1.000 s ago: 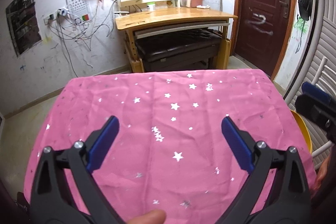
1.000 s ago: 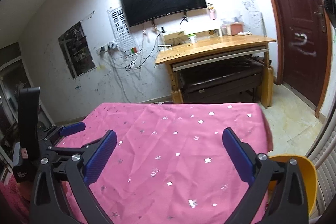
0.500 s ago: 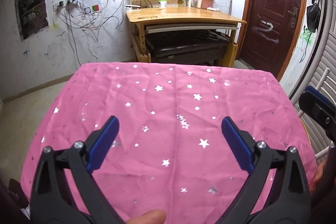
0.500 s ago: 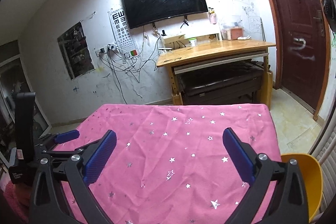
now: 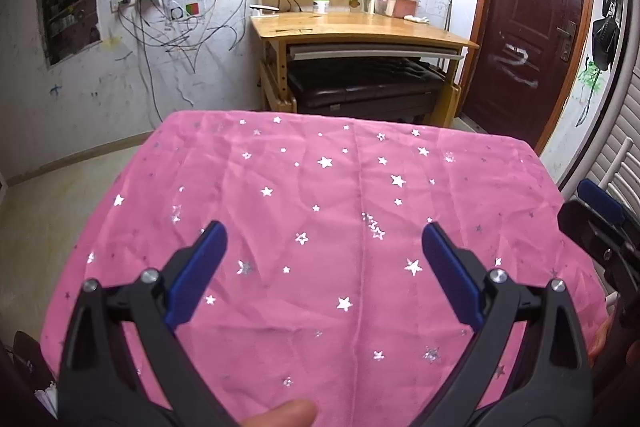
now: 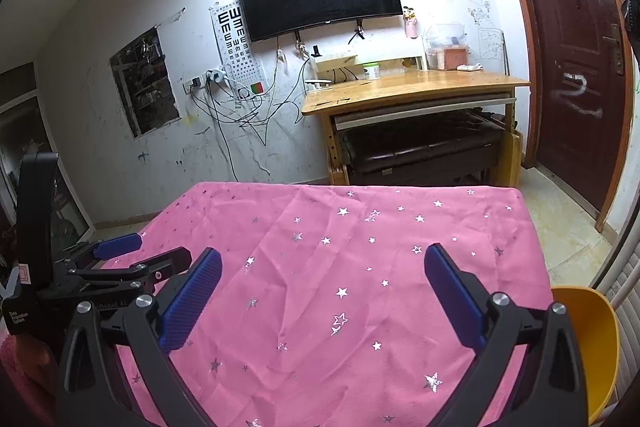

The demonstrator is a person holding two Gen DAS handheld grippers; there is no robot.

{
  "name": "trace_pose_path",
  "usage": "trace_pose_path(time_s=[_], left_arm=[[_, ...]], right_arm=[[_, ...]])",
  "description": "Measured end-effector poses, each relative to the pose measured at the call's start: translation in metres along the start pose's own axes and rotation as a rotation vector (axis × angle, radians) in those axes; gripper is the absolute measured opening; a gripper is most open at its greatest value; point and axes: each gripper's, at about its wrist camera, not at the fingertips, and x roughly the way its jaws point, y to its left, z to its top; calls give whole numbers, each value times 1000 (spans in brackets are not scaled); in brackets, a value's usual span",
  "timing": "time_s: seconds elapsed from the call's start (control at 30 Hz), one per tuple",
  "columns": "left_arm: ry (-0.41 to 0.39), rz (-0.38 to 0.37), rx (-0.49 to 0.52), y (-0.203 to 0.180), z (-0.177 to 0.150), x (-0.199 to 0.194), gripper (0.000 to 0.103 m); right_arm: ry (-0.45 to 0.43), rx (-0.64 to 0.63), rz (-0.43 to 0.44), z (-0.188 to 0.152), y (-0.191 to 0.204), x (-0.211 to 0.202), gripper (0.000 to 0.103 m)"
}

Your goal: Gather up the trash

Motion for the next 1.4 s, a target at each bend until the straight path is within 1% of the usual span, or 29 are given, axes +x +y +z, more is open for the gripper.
trace_pose_path(time_s=[1.4], left_arm=[[-5,0,5,-3,-5,-2,94]], right_arm=[[-9,-21,-19,0,3,-8,95]])
